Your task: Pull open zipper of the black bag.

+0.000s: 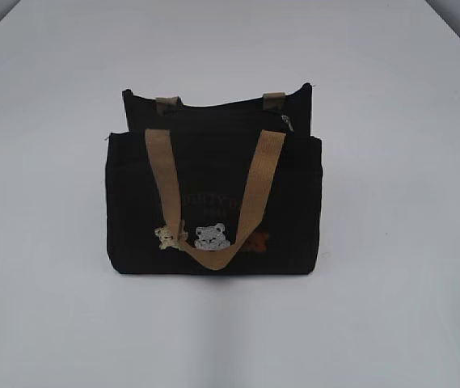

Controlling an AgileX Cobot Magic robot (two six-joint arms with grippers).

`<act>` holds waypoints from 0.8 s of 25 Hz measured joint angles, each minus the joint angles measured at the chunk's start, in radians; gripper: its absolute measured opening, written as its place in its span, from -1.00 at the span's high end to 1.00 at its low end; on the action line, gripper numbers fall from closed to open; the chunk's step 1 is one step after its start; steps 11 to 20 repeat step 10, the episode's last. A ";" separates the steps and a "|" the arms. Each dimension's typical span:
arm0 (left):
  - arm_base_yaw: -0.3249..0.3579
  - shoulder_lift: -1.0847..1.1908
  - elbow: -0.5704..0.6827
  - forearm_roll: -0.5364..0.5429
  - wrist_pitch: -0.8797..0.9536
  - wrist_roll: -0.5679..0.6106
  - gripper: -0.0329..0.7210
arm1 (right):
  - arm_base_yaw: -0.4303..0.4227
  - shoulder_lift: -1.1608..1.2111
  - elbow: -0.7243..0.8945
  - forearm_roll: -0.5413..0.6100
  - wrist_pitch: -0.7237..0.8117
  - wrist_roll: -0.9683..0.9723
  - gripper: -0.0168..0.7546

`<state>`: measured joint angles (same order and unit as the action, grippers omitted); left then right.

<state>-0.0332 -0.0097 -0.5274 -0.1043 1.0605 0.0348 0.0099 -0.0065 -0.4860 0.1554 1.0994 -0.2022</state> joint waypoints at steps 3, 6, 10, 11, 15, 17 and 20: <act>-0.007 0.000 0.000 0.001 0.000 0.000 0.27 | -0.001 0.000 0.000 0.001 0.000 0.000 -0.16; -0.010 0.000 0.000 0.001 0.000 0.000 0.28 | -0.002 0.000 0.001 0.001 0.000 0.001 -0.16; -0.010 0.000 0.000 0.001 0.000 0.000 0.29 | -0.002 0.000 0.001 0.002 0.000 0.001 -0.16; -0.010 0.000 0.000 0.001 0.000 0.000 0.29 | -0.002 0.000 0.001 0.002 0.000 0.001 -0.16; -0.010 0.000 0.000 0.001 0.000 0.000 0.29 | -0.002 0.000 0.001 0.002 0.000 0.001 -0.16; -0.010 0.000 0.000 0.001 0.000 0.000 0.29 | -0.002 0.000 0.001 0.002 0.000 0.001 -0.16; -0.010 0.000 0.000 0.001 0.000 0.000 0.29 | -0.002 0.000 0.001 0.002 0.000 0.001 -0.16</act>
